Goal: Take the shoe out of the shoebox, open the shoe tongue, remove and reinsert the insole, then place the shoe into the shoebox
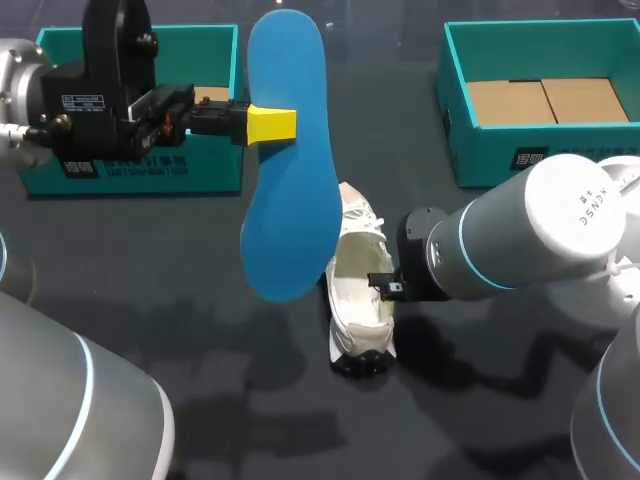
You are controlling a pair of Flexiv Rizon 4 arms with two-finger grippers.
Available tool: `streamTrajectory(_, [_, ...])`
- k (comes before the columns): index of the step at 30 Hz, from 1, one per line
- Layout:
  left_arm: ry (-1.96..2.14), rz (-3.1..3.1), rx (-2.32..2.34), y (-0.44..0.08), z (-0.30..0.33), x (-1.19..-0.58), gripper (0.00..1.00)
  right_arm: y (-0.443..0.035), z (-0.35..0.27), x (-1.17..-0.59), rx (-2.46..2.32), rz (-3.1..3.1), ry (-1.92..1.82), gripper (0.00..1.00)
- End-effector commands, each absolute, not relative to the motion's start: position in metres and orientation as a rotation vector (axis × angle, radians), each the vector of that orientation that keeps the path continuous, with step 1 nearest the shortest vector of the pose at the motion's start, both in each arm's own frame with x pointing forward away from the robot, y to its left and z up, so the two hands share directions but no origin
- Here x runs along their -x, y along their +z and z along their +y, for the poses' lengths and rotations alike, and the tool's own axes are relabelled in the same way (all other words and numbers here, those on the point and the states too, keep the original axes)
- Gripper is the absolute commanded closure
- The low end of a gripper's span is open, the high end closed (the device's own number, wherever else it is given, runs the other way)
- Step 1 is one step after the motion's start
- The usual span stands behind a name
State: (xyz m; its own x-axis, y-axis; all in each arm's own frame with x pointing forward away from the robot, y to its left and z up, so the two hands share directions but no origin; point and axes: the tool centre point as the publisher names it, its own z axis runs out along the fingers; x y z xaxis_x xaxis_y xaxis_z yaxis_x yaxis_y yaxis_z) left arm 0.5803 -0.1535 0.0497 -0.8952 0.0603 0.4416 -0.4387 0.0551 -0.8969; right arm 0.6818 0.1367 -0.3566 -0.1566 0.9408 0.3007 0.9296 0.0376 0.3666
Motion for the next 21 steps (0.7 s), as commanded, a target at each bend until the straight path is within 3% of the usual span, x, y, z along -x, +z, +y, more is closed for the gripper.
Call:
streamTrajectory(1, [1.899, -1.979, -0.379, 0.05, -0.156, -0.581, 1.0, -0.367, 0.141, -0.689, -2.044, 2.259, 0.761, 1.0])
streamTrajectory(21, [1.899, -1.979, -0.379, 0.05, -0.156, -0.581, 1.0, -0.387, 0.14, -0.698, -2.164, 2.323, 0.691, 1.0])
